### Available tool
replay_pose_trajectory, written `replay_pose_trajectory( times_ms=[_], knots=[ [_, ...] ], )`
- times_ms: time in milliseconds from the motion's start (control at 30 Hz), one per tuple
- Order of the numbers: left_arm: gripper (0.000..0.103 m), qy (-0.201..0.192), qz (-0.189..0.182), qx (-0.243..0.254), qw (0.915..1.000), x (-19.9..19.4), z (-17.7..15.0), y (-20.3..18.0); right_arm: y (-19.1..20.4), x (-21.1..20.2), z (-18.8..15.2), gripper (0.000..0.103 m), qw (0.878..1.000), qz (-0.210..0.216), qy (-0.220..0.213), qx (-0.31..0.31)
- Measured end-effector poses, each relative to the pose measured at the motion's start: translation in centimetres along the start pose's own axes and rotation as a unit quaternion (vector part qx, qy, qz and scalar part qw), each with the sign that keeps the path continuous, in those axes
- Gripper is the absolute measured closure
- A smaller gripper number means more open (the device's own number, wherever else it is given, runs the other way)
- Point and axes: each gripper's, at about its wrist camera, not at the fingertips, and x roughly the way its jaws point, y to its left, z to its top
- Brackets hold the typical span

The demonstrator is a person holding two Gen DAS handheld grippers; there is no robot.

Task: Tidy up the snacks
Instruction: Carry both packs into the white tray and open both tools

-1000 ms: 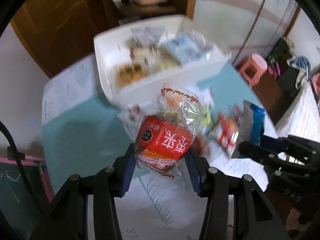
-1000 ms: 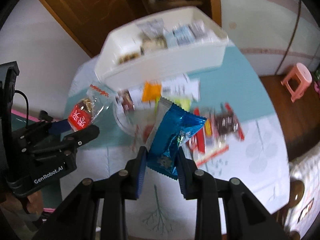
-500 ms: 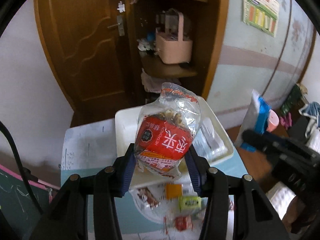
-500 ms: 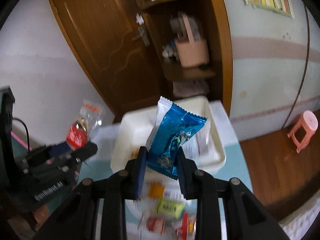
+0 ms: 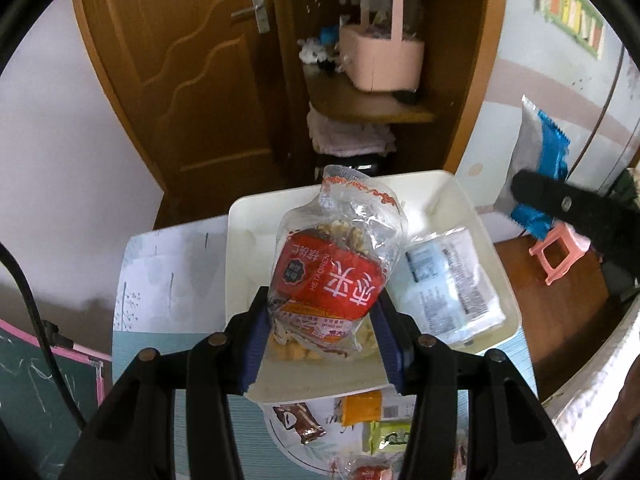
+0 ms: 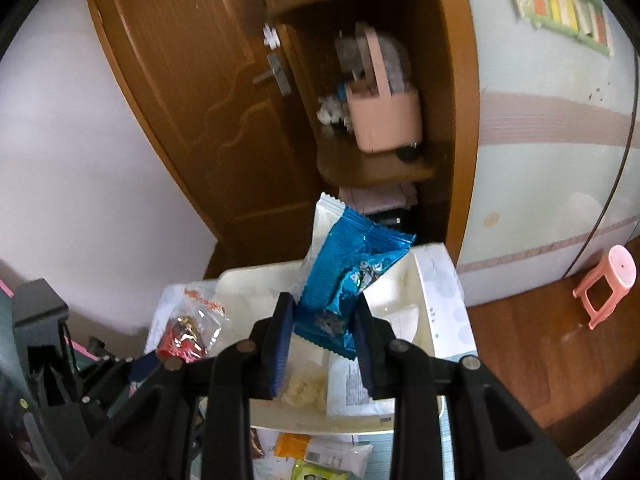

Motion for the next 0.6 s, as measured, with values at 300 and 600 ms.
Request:
replay_pose_trajectory(
  times_ms=[300,600],
  knots=[
    [0.009,0.027,-0.011,-0.001,0.9996,2.4,-0.1,0.6,0.0,4.7,-2.6,0.059,0.996,-0.003,0.092,-0.015],
    [0.009,0.042,-0.008,-0.027,0.9987,1.7,-0.7,1.8,-0.1,4.8,-3.6,0.042,0.994,-0.002,0.105,-0.009]
  ],
)
